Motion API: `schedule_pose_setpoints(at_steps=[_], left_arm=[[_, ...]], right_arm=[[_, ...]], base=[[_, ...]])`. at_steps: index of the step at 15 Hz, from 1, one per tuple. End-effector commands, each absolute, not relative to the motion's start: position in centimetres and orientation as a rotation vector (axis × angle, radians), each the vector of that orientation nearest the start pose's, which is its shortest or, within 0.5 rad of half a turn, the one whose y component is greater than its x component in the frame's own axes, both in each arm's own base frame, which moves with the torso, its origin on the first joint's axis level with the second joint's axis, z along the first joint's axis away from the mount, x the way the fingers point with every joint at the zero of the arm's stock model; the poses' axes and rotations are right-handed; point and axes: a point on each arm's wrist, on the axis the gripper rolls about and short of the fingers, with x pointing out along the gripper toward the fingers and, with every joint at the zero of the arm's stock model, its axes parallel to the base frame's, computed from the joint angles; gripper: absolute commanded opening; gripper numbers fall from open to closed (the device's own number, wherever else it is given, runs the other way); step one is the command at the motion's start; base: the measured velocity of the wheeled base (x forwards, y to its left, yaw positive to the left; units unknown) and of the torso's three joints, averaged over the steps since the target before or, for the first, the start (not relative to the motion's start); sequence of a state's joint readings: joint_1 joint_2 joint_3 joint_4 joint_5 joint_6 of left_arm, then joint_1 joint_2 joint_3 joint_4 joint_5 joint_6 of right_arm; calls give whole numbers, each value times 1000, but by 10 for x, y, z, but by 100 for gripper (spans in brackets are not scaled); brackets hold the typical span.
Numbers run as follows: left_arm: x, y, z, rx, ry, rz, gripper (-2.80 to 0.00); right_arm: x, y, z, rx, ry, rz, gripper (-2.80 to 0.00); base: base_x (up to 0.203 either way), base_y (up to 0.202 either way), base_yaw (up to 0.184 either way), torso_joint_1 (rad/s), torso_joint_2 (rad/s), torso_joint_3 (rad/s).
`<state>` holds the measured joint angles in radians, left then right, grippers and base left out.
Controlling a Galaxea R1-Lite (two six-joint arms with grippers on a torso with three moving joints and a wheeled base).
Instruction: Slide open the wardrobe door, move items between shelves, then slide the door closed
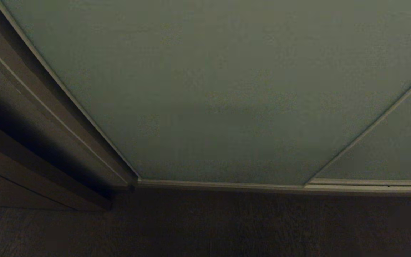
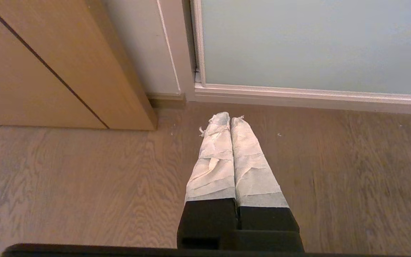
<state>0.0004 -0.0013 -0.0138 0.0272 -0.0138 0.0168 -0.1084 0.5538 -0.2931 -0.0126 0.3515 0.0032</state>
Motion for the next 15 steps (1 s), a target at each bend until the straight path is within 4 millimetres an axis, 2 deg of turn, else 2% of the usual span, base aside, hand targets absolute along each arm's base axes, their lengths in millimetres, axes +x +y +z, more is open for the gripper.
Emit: schedule_pose_setpoints(at_steps=[1,5,7,15], left_arm=[[-24,0,76,17,14,-12,-280],[-24,0,76,17,14,-12,-280],[-24,0,76,17,14,-13,-280],[-24,0,76,17,14,-14,-280]], right_arm=[[-2,7,138,23,109,220,-280],[-26,3,95,1,-11,97,-280],[-24,1,79,12,-27,18,-280],[-23,0,75,-87,-4,20,-280]], base=[[0,0,0,0,0,0],[0,0,0,0,0,0],[0,0,0,0,0,0],[0,0,0,0,0,0]])
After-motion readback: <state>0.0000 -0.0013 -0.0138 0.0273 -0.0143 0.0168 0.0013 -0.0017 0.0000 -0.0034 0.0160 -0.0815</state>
